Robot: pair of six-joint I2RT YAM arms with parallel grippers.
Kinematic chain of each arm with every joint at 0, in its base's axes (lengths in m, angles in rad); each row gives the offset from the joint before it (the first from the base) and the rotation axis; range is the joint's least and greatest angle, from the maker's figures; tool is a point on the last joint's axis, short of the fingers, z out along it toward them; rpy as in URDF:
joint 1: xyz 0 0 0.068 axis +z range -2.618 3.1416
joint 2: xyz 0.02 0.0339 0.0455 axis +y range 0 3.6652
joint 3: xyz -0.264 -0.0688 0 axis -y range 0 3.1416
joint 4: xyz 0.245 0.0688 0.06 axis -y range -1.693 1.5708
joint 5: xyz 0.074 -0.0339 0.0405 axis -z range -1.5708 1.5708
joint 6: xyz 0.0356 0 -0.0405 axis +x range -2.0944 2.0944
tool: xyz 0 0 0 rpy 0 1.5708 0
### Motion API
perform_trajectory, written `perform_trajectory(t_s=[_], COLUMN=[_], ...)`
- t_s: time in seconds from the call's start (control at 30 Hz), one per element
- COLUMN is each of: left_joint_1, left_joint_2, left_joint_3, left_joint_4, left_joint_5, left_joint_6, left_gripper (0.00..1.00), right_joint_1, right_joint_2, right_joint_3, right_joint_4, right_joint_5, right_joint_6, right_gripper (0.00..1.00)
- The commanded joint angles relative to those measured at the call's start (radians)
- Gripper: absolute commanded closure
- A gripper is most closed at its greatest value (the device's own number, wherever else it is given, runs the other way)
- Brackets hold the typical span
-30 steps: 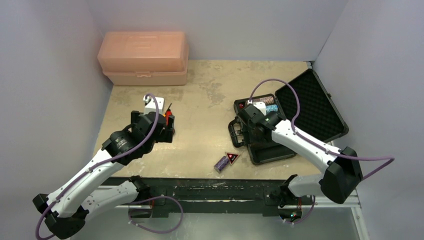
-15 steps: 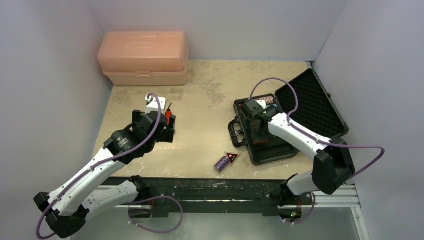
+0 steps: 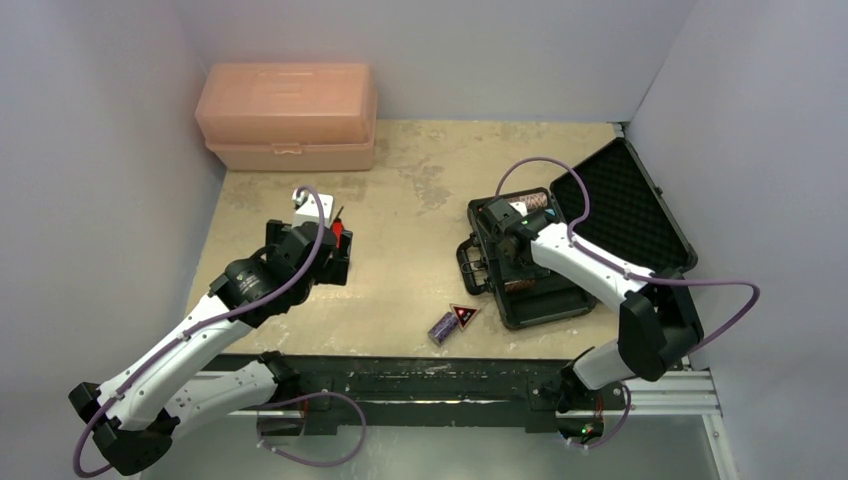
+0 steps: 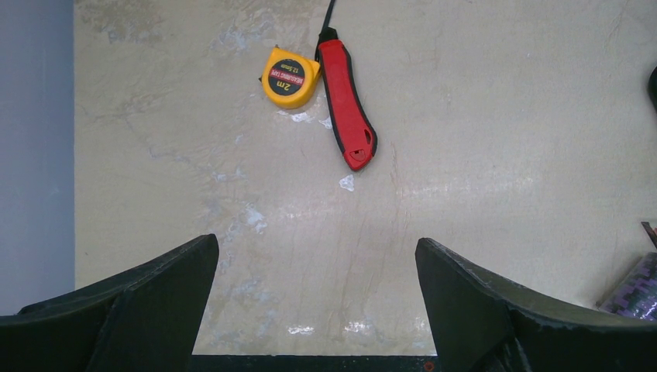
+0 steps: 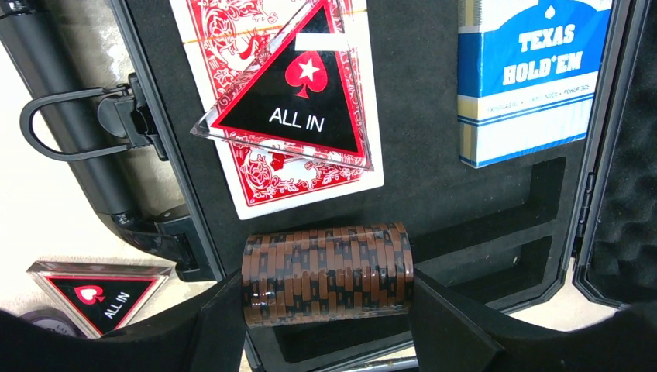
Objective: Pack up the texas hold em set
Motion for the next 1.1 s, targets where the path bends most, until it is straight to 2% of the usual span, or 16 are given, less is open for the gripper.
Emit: perform_trajectory(t_s=[0.0,0.27,0.47,0.83,1.07], left_joint_1=[0.008,0.008,0.007,0.008,0.008], left_joint_2=[-0.005,-0.006,-0.004,-0.004,-0.001], left_joint_3=[0.003,0.001,0.002,0.003,0.003], left_joint_4=[0.024,0.024,0.023,0.022,0.021], left_joint_5=[-0.008,-0.008,-0.008,-0.009,-0.011], left_joint_6=[0.02,0.021,0.022,0.022,0.022], left_gripper=[0.01,0.01,0.02,0.02,0.03], right_joint_1=[-0.001,-0.002,-0.003,-0.001,-0.001], right_joint_2=[-0.006,0.007,-0.007,0.002,0.008], right_joint_3=[0.046,0.04,0.024,0.003,-0.017], right_joint_4=[-0.007,0.007,0.033,0.069,0.096], right_joint_5=[0.051,-0.03,-0.104,-0.202,-0.258], right_joint_6=[0.009,-0.017,-0.03,-0.043,-0.043], right_gripper=[0.62,0.58,0.47,0.13,0.1])
